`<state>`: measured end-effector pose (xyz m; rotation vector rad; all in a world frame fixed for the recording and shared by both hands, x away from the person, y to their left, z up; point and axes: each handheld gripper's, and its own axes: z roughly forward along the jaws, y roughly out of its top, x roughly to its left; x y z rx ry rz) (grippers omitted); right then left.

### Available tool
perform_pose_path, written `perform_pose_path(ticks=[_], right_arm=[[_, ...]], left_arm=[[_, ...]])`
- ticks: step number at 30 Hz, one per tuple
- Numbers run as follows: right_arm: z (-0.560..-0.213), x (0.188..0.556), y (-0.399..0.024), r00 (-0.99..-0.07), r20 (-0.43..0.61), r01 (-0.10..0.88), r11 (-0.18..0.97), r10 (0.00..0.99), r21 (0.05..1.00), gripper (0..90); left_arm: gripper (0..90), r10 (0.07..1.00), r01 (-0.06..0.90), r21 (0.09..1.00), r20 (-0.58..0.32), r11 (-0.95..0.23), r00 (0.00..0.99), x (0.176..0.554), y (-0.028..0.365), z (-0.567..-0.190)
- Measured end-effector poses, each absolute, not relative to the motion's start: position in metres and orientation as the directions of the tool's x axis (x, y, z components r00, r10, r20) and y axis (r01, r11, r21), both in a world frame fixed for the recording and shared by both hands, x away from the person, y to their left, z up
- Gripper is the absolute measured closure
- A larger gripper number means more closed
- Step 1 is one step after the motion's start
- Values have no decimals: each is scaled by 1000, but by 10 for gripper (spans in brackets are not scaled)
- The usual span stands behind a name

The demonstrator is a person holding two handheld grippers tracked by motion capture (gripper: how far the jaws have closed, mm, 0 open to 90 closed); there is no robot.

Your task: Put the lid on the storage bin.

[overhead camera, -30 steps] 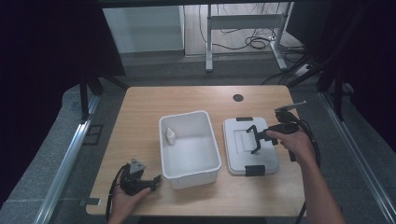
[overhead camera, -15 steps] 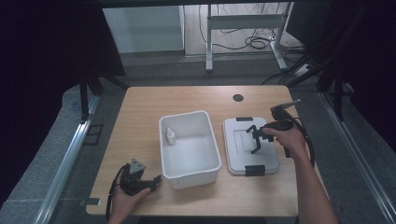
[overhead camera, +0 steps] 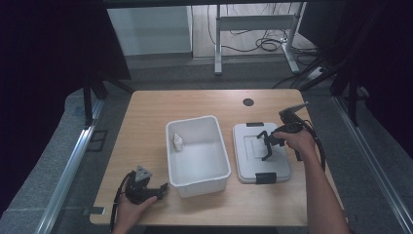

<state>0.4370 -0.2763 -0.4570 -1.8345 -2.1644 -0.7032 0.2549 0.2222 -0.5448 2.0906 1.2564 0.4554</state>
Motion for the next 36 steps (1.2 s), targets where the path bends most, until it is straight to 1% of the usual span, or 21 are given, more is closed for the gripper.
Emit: perform_pose_path(ticks=[5,8,13,15,18,28,33,36], right_arm=[[-463,439,-276,-160,446,979,83,880,186,677],[-466,440,-274,-143,457,983,73,878,168,705],[-468,442,-269,-130,448,986,67,885,152,803],[-468,442,-267,-125,450,987,65,884,147,824],[-468,442,-266,-120,449,988,62,885,143,834],[-468,438,-266,-54,470,989,-16,881,144,847],[-461,435,-267,-42,485,988,-37,873,153,847],[-452,434,-267,-47,476,985,-38,878,167,847]], left_arm=[[121,876,651,683,-34,-331,481,255,222,-545],[121,876,651,683,-33,-331,480,255,222,-545],[121,876,651,683,-34,-331,481,255,222,-545],[121,876,651,683,-34,-331,481,255,222,-545],[121,877,651,683,-33,-331,480,255,222,-545],[121,877,651,684,-33,-331,480,255,222,-545],[121,877,651,684,-33,-331,480,255,222,-545],[121,877,651,684,-33,-330,480,255,222,-545]])
